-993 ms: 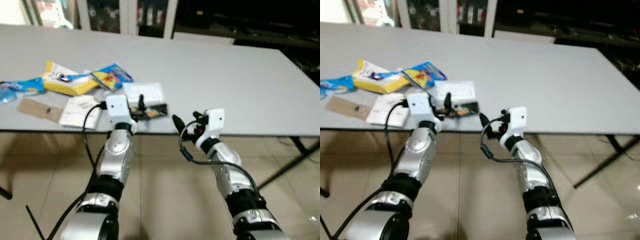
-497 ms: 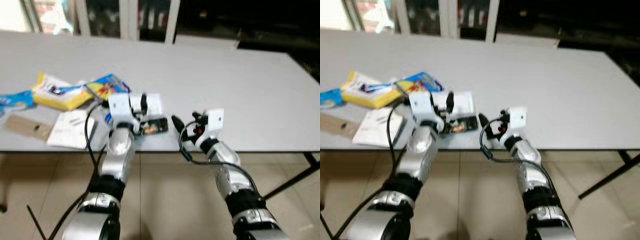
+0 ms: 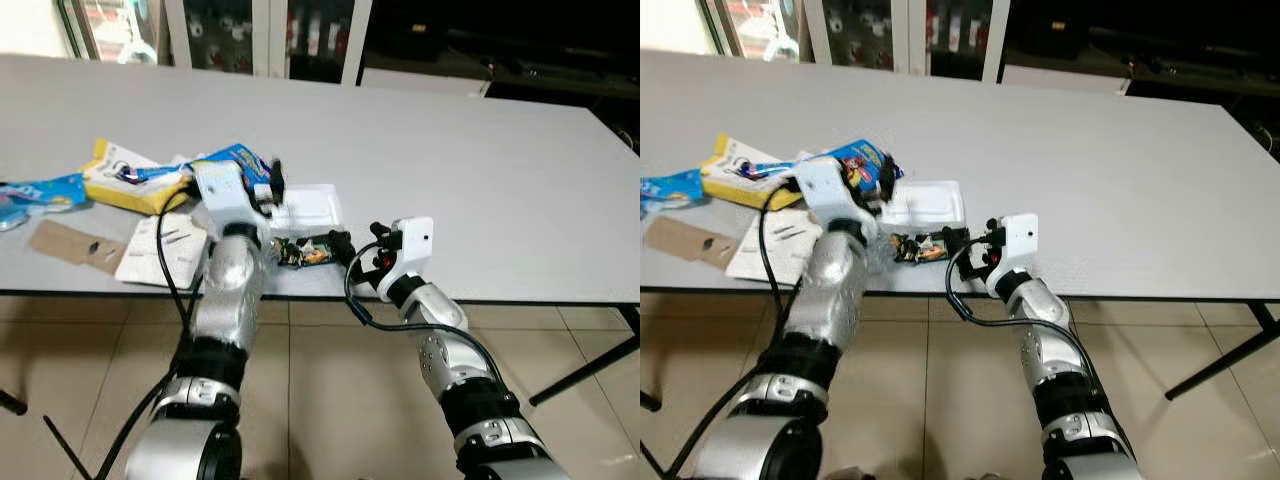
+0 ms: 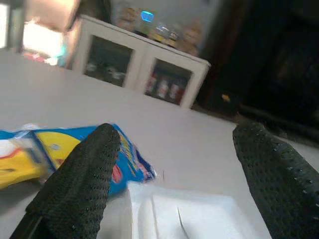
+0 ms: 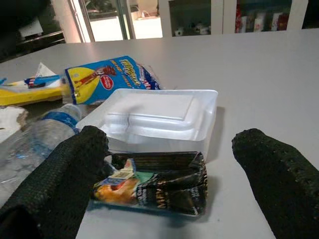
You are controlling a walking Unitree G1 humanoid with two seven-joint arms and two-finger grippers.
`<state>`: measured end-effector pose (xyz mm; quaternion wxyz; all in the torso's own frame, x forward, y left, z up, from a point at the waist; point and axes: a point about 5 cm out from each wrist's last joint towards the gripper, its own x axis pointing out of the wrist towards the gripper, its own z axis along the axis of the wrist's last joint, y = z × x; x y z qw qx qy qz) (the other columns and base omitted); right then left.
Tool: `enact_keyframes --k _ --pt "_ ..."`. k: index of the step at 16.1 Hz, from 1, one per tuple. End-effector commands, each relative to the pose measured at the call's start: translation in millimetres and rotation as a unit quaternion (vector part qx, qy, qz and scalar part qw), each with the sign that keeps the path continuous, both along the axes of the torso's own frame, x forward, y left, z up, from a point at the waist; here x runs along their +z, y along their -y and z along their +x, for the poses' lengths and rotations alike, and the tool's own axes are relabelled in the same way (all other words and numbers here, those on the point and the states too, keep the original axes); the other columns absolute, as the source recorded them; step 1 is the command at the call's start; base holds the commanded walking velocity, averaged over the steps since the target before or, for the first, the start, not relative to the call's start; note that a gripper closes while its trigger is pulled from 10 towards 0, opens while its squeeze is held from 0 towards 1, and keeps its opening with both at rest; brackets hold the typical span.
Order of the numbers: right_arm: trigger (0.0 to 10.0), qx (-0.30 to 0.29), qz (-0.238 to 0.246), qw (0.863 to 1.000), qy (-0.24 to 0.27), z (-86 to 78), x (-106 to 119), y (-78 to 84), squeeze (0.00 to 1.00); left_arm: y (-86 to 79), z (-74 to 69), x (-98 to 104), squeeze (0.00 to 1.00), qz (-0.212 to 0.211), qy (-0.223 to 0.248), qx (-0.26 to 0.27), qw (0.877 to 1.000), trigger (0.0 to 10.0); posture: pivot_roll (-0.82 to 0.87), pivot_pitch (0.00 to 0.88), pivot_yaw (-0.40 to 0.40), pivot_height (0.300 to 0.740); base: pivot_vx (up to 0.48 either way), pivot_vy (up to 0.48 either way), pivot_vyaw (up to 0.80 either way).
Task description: Picking trash to rubbish bin
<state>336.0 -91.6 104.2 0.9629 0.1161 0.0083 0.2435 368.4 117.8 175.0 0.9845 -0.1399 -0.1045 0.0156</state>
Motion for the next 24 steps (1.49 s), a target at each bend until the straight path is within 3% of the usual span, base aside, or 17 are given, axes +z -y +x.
enact_keyframes --k 1,2,5,6,7,12,17,19,21,24 --pt "10.0 -0.002 0.000 1.000 0.002 0.0 0 4.0 0.00 1.6 2.6 20 0.00 -0.062 0.002 0.031 0.998 10.0 -0.04 0.068 -0.106 0.740 0.000 0.000 0.00" --pt "10.0 -0.001 0.001 1.000 0.001 -0.1 0 3.1 0.00 5.7 2.2 22 0.00 -0.094 -0.016 0.045 0.994 10.0 -0.04 0.066 -0.105 0.740 0.000 0.000 0.00" --pt "10.0 0.000 0.001 1.000 0.001 0.3 0 2.3 0.00 19.1 0.1 27 0.00 -0.111 -0.047 0.052 0.991 10.0 -0.05 0.064 -0.103 0.740 0.000 0.000 0.00" --pt "10.0 0.001 0.000 1.000 0.001 0.5 0 2.6 0.00 33.2 -2.2 25 0.00 -0.162 -0.104 0.046 0.980 10.0 -0.04 0.063 -0.103 0.740 0.000 0.000 0.00" --pt "10.0 0.001 0.000 1.000 0.000 0.6 0 2.5 0.00 40.8 -3.3 20 0.00 -0.178 -0.131 0.034 0.975 10.0 -0.04 0.063 -0.100 0.740 0.000 0.000 0.00" --pt "10.0 0.003 0.000 1.000 -0.001 -0.3 -1 1.0 0.00 47.4 -7.5 -5 0.00 -0.233 -0.221 0.030 0.947 10.0 -0.05 0.064 -0.090 0.740 0.000 0.000 0.00" --pt "10.0 0.031 -0.018 0.999 -0.008 -3.6 -5 1.7 0.00 52.2 -8.5 13 0.00 -0.254 -0.218 0.005 0.942 10.0 -0.04 0.067 -0.093 0.740 0.000 0.000 0.00" --pt "10.0 0.034 -0.020 0.999 -0.006 -2.3 -3 11.7 0.00 57.7 -11.4 15 0.00 -0.287 -0.239 -0.011 0.928 10.0 -0.05 0.066 -0.092 0.740 0.000 0.000 0.00" --pt "10.0 0.047 -0.023 0.999 -0.005 -3.0 -3 15.0 0.00 60.1 -12.7 19 0.00 -0.300 -0.244 -0.018 0.922 10.0 -0.05 0.066 -0.091 0.740 0.000 0.000 0.00" --pt "10.0 0.068 -0.027 0.997 -0.005 -4.4 -2 17.9 0.00 66.3 -14.6 25 0.00 -0.347 -0.266 -0.030 0.899 10.0 -0.05 0.065 -0.091 0.740 0.000 0.000 0.00"
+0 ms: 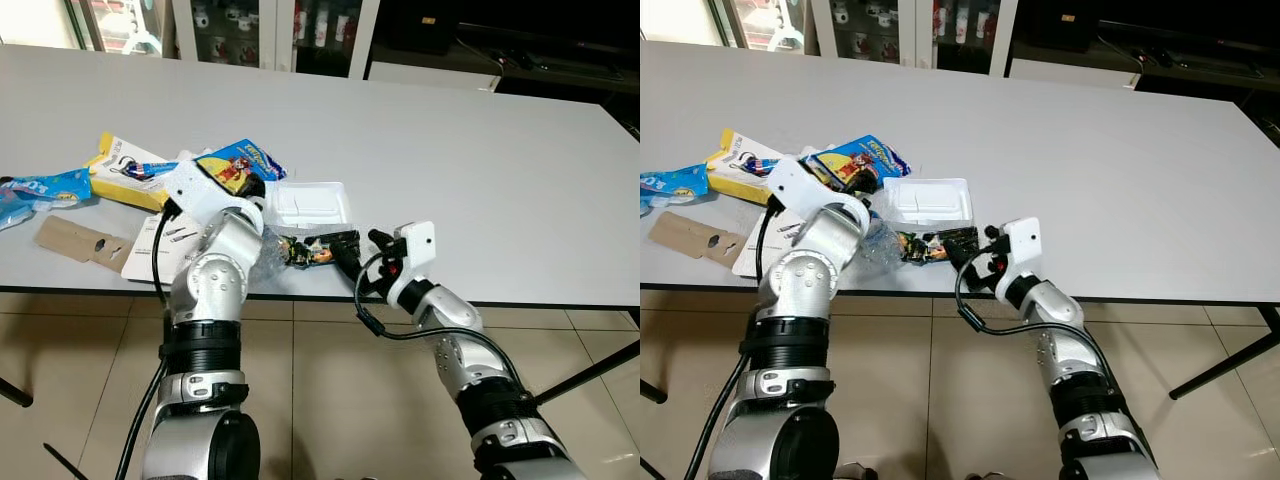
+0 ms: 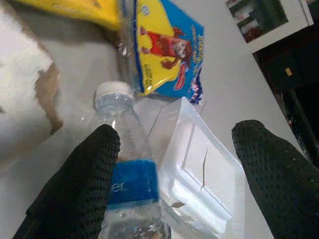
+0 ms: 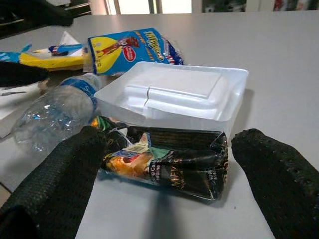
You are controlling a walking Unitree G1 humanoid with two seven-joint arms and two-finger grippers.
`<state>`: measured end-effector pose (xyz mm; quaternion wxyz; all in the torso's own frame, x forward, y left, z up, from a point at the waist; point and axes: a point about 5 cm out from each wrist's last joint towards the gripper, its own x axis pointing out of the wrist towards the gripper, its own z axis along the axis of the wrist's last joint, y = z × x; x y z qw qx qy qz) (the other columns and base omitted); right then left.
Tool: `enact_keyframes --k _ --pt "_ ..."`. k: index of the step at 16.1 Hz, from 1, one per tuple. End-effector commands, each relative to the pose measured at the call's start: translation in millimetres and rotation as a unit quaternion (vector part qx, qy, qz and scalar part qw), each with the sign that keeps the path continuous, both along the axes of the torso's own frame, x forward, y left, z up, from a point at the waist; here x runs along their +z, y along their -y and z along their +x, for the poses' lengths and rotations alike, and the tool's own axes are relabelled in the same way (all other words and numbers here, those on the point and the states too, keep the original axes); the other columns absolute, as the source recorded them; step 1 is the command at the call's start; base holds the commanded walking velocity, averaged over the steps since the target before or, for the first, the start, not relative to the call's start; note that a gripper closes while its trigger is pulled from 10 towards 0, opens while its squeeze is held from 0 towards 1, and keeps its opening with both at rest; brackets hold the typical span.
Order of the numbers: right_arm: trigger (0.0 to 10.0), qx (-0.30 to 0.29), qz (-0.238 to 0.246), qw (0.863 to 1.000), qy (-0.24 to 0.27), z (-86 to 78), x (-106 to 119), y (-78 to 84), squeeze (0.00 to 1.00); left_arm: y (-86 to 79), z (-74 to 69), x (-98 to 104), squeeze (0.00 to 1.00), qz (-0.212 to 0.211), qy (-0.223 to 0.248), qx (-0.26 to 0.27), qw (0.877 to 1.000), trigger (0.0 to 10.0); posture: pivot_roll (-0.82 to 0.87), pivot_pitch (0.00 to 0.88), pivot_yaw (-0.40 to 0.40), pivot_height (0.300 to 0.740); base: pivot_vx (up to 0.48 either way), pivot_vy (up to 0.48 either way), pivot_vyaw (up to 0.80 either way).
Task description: Picking trash to rubbish bin
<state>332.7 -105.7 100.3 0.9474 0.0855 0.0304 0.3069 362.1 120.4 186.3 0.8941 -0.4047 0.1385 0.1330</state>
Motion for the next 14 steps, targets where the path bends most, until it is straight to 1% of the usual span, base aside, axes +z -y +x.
enact_keyframes --k 1,2,4,6,9,14 --pt "10.0 0.004 0.008 1.000 0.001 -1.4 2 3.2 0.00 70.5 -8.4 14 0.00 -0.100 -0.010 -0.075 0.992 10.0 -0.05 0.065 -0.089 0.740 0.000 0.000 0.00" --pt "10.0 0.008 0.010 1.000 0.001 -2.1 2 1.4 0.00 72.1 -8.6 11 0.00 -0.113 -0.024 -0.078 0.990 10.0 -0.05 0.065 -0.087 0.740 0.000 0.000 0.00" --pt "10.0 0.011 0.012 1.000 0.000 -3.3 1 -1.1 0.00 73.7 -10.5 6 0.00 -0.124 -0.046 -0.079 0.988 10.0 -0.05 0.065 -0.083 0.740 0.000 0.000 0.00" --pt "10.0 0.011 0.015 1.000 -0.002 -3.7 0 -1.9 0.00 76.6 -11.8 7 0.00 -0.129 -0.049 -0.090 0.986 10.0 -0.05 0.065 -0.082 0.740 0.000 0.000 0.00" --pt "10.0 0.013 0.018 1.000 -0.004 -4.7 0 -3.8 0.00 88.0 -14.0 -2 0.00 -0.150 -0.079 -0.122 0.978 10.0 -0.05 0.067 -0.078 0.740 0.000 0.000 0.00" --pt "10.0 0.012 0.022 1.000 -0.006 -5.7 0 -5.2 0.00 94.3 -11.1 -17 0.00 -0.160 -0.119 -0.145 0.969 10.0 -0.05 0.069 -0.072 0.740 0.000 0.000 0.00"
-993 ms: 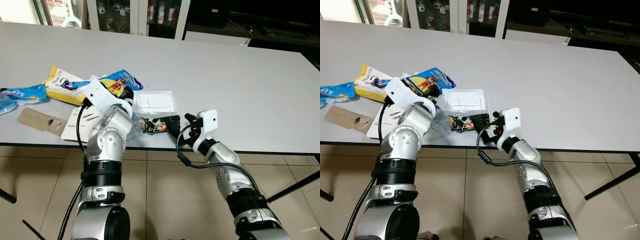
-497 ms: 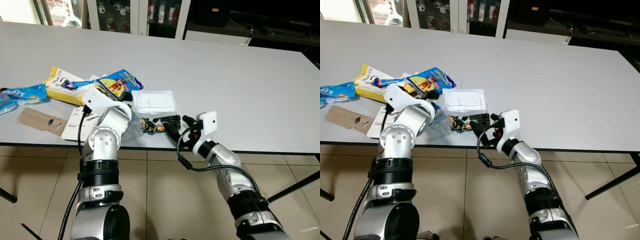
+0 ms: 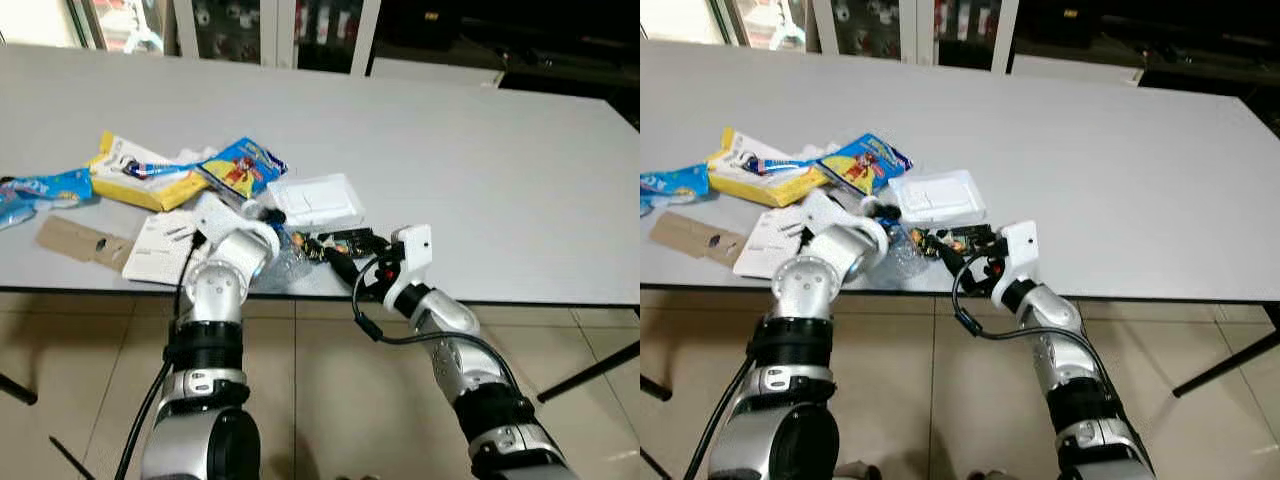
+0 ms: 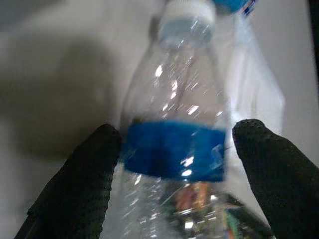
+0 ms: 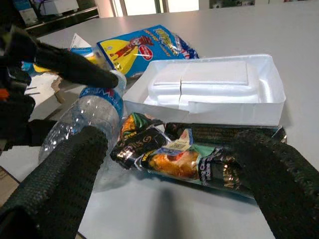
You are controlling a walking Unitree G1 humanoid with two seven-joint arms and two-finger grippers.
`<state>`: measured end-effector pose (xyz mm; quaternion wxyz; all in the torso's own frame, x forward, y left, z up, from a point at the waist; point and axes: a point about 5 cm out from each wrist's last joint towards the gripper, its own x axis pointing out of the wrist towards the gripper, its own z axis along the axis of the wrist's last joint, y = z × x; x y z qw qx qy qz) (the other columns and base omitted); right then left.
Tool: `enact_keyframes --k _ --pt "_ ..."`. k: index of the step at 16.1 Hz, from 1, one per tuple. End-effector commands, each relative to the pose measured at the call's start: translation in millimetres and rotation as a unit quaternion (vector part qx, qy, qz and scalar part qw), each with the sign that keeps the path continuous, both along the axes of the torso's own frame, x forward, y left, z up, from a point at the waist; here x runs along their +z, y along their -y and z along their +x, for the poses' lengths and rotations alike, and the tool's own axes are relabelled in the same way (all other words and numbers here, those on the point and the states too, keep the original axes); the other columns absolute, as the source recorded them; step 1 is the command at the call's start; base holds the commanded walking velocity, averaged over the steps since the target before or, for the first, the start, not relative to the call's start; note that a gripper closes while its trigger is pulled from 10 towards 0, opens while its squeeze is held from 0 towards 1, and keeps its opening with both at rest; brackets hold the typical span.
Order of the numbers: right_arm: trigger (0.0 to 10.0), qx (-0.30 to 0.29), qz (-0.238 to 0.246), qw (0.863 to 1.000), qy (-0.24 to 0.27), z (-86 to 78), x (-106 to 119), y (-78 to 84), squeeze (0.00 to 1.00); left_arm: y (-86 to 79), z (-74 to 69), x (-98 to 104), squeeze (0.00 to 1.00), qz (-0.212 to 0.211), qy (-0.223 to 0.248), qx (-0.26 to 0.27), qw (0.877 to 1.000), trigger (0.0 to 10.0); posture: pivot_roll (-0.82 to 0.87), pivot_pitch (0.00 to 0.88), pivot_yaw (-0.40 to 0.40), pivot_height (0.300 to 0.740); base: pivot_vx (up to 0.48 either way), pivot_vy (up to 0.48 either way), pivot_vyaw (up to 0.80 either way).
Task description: Picking trash to rubbish bin
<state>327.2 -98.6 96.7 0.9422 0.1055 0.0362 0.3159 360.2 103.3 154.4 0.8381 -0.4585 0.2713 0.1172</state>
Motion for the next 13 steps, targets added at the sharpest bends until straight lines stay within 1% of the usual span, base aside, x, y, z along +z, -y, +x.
enact_keyframes --k 1,5,7,9,11,12,13 --pt "10.0 0.001 0.005 1.000 0.005 -0.8 3 1.8 0.00 76.3 -7.9 14 0.00 -0.081 -0.010 -0.092 0.992 10.0 -0.05 0.071 -0.068 0.740 0.000 0.000 0.00" --pt "10.0 0.000 0.006 1.000 0.003 -1.5 2 1.4 0.00 73.5 -7.3 5 0.00 -0.057 -0.030 -0.119 0.991 10.0 -0.05 0.071 -0.059 0.740 0.000 0.000 0.00" --pt "10.0 -0.002 0.007 1.000 0.003 -2.0 1 1.1 0.00 72.8 -8.5 -4 0.00 -0.045 -0.051 -0.135 0.988 10.0 -0.06 0.068 -0.054 0.740 0.000 0.000 0.00" --pt "10.0 -0.003 0.008 1.000 0.002 -2.6 1 0.4 0.00 69.7 -10.0 -13 0.00 -0.039 -0.070 -0.131 0.988 10.0 -0.06 0.060 -0.050 0.740 0.000 0.000 0.00" --pt "10.0 -0.003 0.009 1.000 0.002 -2.8 1 -0.1 0.00 67.6 -10.5 -17 0.00 -0.035 -0.076 -0.126 0.988 10.0 -0.06 0.058 -0.047 0.740 0.000 0.000 0.00" --pt "10.0 -0.003 0.009 1.000 0.002 -2.9 1 -0.2 0.00 67.4 -10.6 -17 0.00 -0.035 -0.077 -0.126 0.988 7.4 -0.06 0.056 -0.046 0.740 0.000 0.000 0.00" --pt "10.0 -0.003 0.010 1.000 0.002 -2.8 1 -0.3 0.00 66.9 -10.4 -17 0.00 -0.033 -0.077 -0.124 0.989 0.0 -0.06 0.056 -0.045 0.740 0.000 0.000 0.00"
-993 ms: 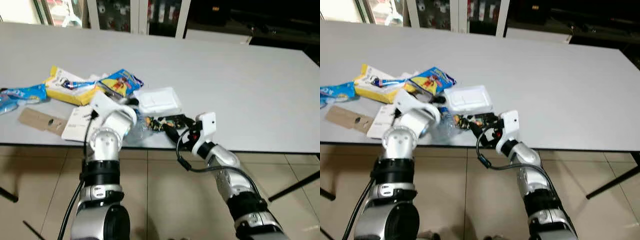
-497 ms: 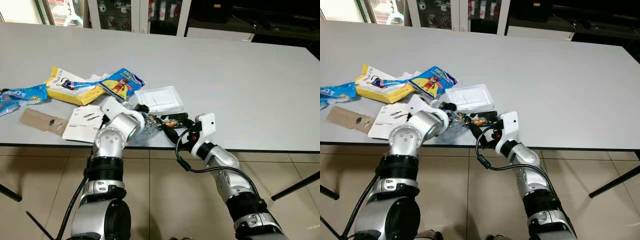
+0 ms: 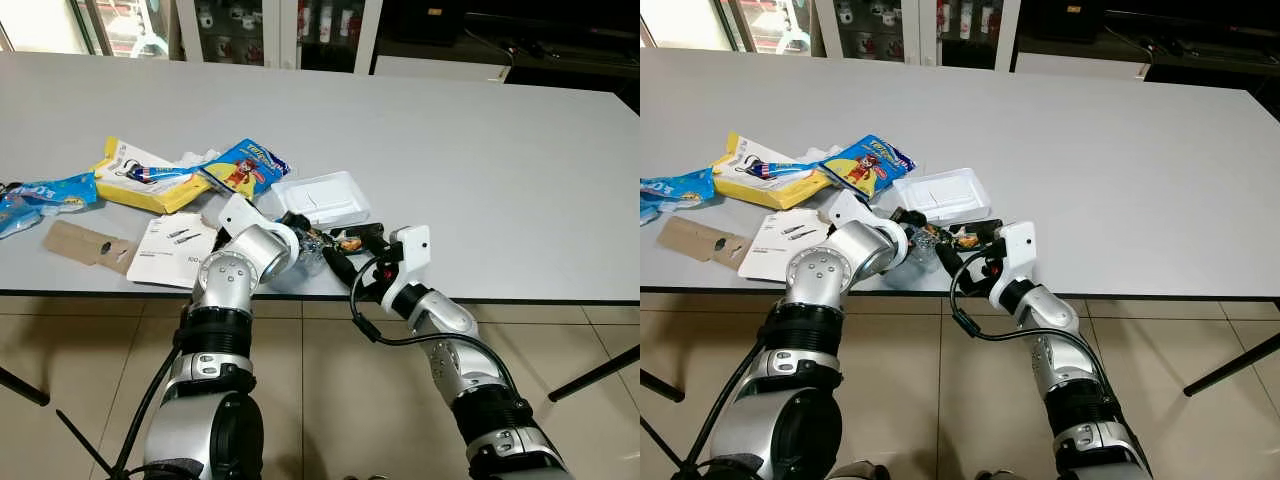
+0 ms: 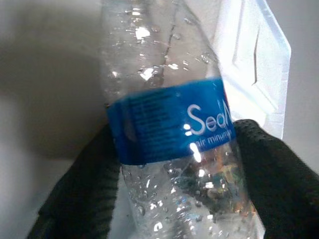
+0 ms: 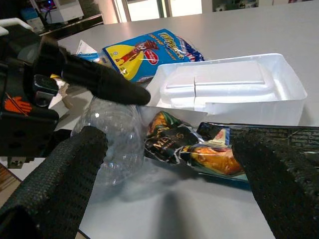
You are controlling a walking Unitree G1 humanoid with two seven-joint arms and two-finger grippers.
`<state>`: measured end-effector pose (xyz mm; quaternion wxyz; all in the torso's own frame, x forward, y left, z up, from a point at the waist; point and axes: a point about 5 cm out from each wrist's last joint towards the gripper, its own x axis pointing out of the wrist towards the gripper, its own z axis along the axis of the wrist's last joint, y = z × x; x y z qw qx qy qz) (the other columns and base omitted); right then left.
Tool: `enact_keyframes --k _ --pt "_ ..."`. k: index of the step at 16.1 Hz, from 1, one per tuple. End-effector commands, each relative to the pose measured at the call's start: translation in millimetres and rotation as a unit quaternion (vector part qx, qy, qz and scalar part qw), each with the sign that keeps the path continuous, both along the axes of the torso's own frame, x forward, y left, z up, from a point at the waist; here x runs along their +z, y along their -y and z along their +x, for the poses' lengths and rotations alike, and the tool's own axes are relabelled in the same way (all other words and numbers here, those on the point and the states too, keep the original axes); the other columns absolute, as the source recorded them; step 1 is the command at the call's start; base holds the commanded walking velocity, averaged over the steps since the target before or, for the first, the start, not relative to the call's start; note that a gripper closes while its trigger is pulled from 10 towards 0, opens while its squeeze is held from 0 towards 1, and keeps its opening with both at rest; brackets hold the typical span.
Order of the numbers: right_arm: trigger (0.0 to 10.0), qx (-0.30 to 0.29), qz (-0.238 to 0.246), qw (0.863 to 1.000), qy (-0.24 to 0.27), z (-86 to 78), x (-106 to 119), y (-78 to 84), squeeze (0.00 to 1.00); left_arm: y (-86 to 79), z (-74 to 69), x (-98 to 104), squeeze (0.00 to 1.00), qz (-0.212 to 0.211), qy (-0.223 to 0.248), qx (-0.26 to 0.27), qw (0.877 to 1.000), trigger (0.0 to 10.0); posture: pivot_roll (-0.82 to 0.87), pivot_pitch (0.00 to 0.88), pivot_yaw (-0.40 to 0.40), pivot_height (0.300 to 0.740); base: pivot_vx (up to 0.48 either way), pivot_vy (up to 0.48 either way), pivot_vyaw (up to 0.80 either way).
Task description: Picking trash to rubbish bin
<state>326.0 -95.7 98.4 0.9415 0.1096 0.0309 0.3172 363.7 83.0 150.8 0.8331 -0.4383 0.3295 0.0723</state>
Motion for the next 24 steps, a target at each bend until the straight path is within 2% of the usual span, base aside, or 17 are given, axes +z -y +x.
enact_keyframes --k 1,10,11,12,13,14,15,16,17,18,20,21,22,23,24 --pt "10.0 -0.003 0.005 1.000 -0.001 -1.5 0 2.5 0.00 45.8 -13.7 -13 0.00 -0.026 -0.048 -0.052 0.997 0.0 -0.06 0.057 -0.045 0.740 0.000 0.000 0.00" --pt "10.0 -0.002 0.007 1.000 -0.004 -1.5 0 3.4 0.00 43.5 -10.5 -6 0.00 -0.023 -0.036 -0.046 0.998 0.0 -0.05 0.072 -0.049 0.740 0.000 0.000 0.00" --pt "10.0 -0.002 0.007 1.000 -0.004 -1.4 1 3.2 0.00 42.0 -8.7 -2 0.00 -0.014 -0.014 -0.048 0.999 0.0 -0.06 0.073 -0.049 0.740 0.000 0.000 0.00" --pt "10.0 -0.002 0.007 1.000 -0.004 -1.5 1 3.2 0.00 41.0 -6.3 5 0.00 0.006 0.021 -0.056 0.998 10.0 -0.06 0.072 -0.051 0.740 0.000 0.000 0.00" --pt "10.0 -0.002 0.007 1.000 -0.004 -1.4 1 3.3 0.00 42.0 -4.3 14 0.00 0.034 0.061 -0.074 0.995 10.0 -0.06 0.072 -0.051 0.740 0.000 0.000 0.00" --pt "10.0 -0.002 0.007 1.000 -0.004 -1.3 1 3.2 0.00 46.4 -2.5 29 0.00 0.083 0.138 -0.111 0.981 10.0 -0.06 0.070 -0.052 0.740 0.000 0.000 0.00" --pt "10.0 -0.004 0.008 1.000 -0.003 -1.0 1 3.5 0.00 49.0 -2.5 43 0.00 0.139 0.210 -0.135 0.958 10.0 -0.06 0.070 -0.050 0.740 0.000 0.000 0.00" --pt "10.0 -0.005 0.009 1.000 -0.001 -0.6 2 4.5 0.00 49.3 -4.2 58 0.00 0.228 0.294 -0.152 0.916 10.0 -0.06 0.068 -0.052 0.740 0.000 0.000 0.00" --pt "10.0 -0.005 0.009 1.000 -0.001 -0.6 2 4.7 0.00 49.1 -4.8 62 0.00 0.247 0.311 -0.151 0.905 10.0 -0.06 0.069 -0.054 0.740 0.000 0.000 0.00" --pt "10.0 -0.004 0.010 1.000 -0.001 -0.6 2 5.1 0.00 50.6 -7.1 67 0.00 0.229 0.322 -0.154 0.905 10.0 -0.06 0.070 -0.056 0.740 0.000 0.000 0.00" --pt "10.0 -0.001 0.011 1.000 -0.001 -0.6 3 5.2 0.00 50.1 -12.0 78 0.00 0.250 0.349 -0.161 0.889 10.0 -0.05 0.070 -0.060 0.740 0.000 0.000 0.00" --pt "10.0 0.000 0.011 1.000 0.000 -0.4 3 5.2 0.00 49.1 -13.6 83 0.00 0.271 0.373 -0.162 0.872 10.0 -0.05 0.068 -0.060 0.740 0.000 0.000 0.00" --pt "10.0 -0.004 0.011 1.000 0.004 0.5 5 5.1 0.00 47.9 -14.6 89 0.00 0.302 0.404 -0.163 0.848 10.0 -0.05 0.067 -0.060 0.740 0.000 0.000 0.00" --pt "10.0 -0.012 0.018 1.000 0.009 2.3 8 5.7 0.00 44.8 -13.8 90 0.00 0.350 0.427 -0.161 0.818 10.0 -0.05 0.065 -0.059 0.740 0.000 0.000 0.00" --pt "10.0 -0.032 0.024 0.999 0.019 5.6 13 7.4 0.00 37.4 -10.4 79 0.00 0.399 0.431 -0.161 0.793 10.0 -0.05 0.060 -0.057 0.740 0.000 0.000 0.00"
